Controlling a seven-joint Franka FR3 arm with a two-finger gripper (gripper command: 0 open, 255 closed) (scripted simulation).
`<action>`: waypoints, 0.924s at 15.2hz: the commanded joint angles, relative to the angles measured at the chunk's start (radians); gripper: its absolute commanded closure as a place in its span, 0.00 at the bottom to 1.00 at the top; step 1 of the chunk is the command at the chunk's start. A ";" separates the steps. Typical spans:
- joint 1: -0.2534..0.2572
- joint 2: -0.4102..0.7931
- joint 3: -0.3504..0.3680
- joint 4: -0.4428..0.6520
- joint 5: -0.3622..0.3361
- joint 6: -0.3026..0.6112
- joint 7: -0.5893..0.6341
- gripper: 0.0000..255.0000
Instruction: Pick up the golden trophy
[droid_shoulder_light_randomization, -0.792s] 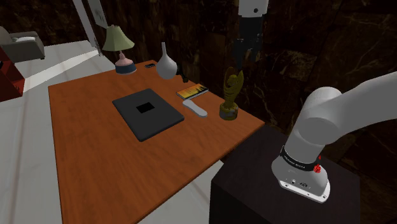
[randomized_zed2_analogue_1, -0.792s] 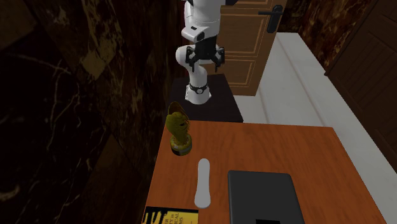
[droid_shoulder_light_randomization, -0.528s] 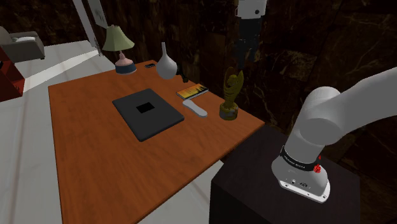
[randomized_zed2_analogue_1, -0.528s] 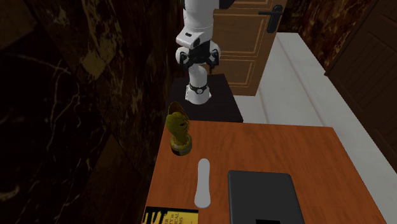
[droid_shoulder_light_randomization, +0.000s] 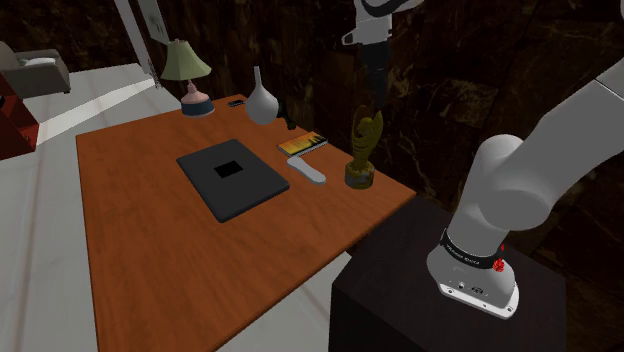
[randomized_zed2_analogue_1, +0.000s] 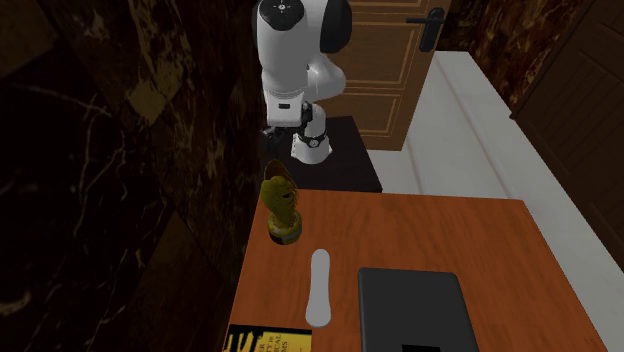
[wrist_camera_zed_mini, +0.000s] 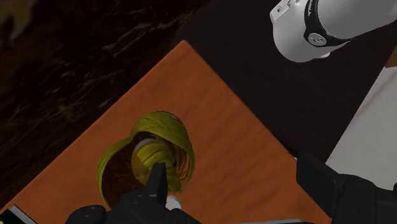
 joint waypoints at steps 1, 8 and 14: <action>0.043 0.092 -0.054 0.048 -0.016 0.022 -0.200 0.00; 0.043 0.112 -0.069 -0.019 -0.021 0.106 -0.217 0.00; 0.043 0.116 -0.072 -0.038 -0.022 0.129 -0.216 1.00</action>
